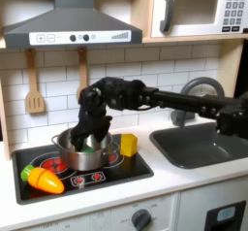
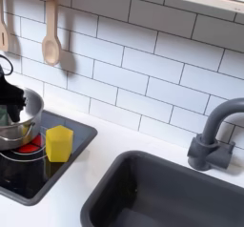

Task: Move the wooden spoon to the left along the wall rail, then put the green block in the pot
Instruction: 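Put the green block in the pot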

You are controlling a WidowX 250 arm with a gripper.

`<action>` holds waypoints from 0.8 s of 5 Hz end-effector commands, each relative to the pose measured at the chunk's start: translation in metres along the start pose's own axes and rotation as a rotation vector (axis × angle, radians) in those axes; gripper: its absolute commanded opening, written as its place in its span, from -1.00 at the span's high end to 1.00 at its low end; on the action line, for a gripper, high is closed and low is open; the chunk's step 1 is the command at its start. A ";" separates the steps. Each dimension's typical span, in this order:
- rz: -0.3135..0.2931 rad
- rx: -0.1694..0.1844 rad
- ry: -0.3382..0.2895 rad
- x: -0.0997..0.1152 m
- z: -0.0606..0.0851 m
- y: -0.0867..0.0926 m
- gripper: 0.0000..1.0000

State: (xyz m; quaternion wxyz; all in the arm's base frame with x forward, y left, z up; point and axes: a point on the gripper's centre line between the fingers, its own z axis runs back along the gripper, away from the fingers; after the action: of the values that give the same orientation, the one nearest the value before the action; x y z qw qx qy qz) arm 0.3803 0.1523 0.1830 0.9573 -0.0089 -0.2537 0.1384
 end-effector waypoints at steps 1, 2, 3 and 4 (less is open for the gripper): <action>-0.023 -0.021 -0.059 0.005 0.023 -0.009 -1.00; -0.054 -0.042 -0.087 0.002 0.035 -0.017 -1.00; -0.078 -0.069 -0.124 -0.002 0.046 -0.029 -1.00; -0.067 -0.083 -0.144 -0.007 0.061 -0.038 -1.00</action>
State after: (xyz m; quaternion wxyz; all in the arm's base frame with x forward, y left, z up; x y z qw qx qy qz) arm 0.3551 0.1088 0.2391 0.9388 -0.0278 -0.3317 0.0886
